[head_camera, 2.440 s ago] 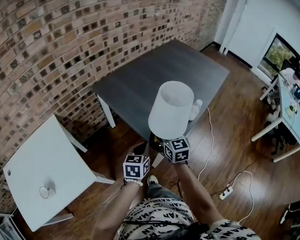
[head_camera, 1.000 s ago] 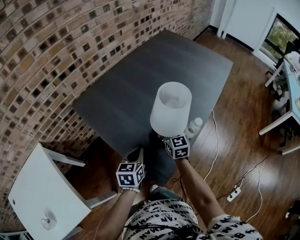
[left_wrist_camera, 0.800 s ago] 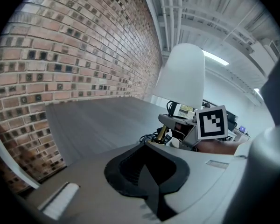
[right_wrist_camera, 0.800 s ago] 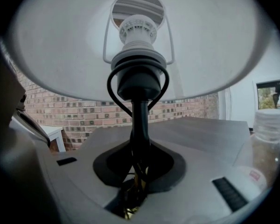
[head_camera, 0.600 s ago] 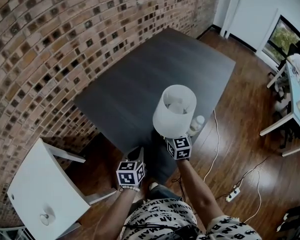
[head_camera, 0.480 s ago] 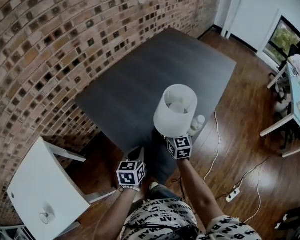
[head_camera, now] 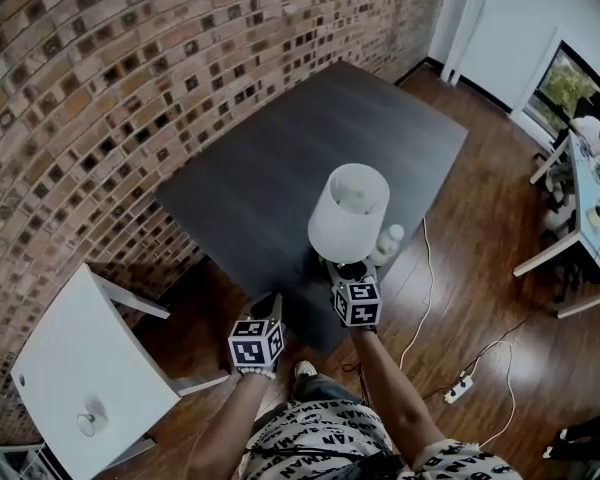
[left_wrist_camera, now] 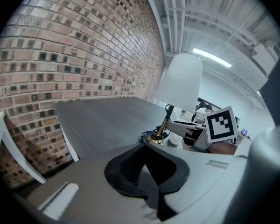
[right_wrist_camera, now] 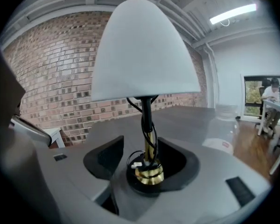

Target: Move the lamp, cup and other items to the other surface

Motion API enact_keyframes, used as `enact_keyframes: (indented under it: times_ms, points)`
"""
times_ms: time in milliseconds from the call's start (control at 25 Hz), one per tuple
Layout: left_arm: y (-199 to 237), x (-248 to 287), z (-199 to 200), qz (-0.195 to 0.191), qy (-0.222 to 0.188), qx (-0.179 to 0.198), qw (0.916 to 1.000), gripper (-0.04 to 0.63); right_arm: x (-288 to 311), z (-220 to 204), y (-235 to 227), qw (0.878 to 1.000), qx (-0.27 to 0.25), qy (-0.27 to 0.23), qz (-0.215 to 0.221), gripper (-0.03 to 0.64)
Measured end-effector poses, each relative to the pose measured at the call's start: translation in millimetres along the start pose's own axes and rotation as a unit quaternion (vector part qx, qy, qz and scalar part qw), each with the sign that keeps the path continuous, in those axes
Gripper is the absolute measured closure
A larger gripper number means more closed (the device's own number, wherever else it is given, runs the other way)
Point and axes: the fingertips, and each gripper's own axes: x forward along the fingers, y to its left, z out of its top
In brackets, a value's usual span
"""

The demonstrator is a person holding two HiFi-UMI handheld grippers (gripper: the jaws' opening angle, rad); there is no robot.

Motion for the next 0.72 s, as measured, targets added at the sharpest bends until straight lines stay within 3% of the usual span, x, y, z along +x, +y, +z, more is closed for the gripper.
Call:
enact_keyframes:
  times_ms: [240,720]
  points:
    - [-13,-14,-2,-0.016,-0.005,0.009,0.9998,0.595,-55,-3,11,0.999,0.006,0.036,-0.027,0.373]
    - [-49,-66,-17,-0.038,-0.028,0.023,0.9986,0.595,-136,-25,41,0.998,0.029,0.04,-0.027,0.373]
